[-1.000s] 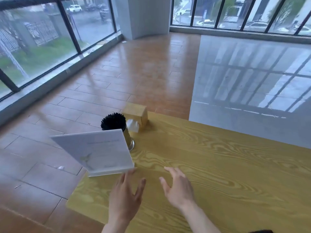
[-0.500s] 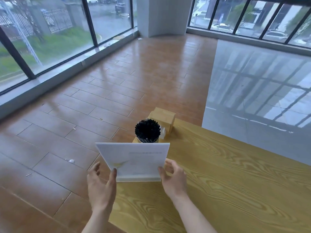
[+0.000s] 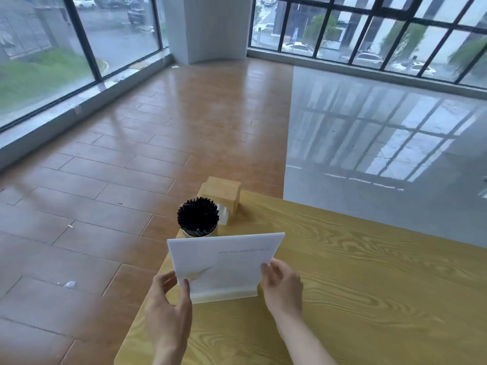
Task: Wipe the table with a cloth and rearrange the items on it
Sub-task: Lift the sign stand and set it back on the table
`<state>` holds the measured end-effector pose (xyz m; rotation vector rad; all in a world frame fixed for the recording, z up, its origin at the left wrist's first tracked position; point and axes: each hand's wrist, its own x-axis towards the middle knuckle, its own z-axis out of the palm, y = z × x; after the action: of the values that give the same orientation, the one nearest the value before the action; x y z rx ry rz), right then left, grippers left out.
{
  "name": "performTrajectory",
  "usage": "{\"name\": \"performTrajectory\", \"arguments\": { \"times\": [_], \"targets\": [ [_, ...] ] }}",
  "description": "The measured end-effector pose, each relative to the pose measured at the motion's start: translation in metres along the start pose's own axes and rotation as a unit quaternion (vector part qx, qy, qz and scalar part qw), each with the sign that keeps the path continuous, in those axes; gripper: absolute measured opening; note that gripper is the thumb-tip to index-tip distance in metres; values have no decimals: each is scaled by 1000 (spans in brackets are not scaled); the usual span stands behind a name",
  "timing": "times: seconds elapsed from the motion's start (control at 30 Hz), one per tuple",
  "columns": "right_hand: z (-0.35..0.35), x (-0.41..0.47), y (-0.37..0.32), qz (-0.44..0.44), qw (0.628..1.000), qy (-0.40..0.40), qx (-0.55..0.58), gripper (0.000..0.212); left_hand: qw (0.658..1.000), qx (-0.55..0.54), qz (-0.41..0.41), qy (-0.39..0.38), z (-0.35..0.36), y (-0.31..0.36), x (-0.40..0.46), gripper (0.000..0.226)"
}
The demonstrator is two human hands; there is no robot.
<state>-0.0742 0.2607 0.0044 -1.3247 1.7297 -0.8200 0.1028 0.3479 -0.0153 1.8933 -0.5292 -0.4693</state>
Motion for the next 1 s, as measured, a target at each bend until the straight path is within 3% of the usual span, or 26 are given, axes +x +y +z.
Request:
{"name": "performTrajectory", "arguments": {
  "times": [0.37, 0.53, 1.0],
  "targets": [
    [-164, 59, 52, 55, 984, 165, 39, 25, 983, 9, 54, -177, 145, 66, -81, 22],
    [-255, 101, 87, 78, 971, 221, 49, 15, 966, 13, 87, -242, 232, 102, -130, 24],
    [-478, 272, 192, 92, 954, 270, 92, 26, 920, 10, 97, -380, 497, 191, -258, 23]
  ]
}}
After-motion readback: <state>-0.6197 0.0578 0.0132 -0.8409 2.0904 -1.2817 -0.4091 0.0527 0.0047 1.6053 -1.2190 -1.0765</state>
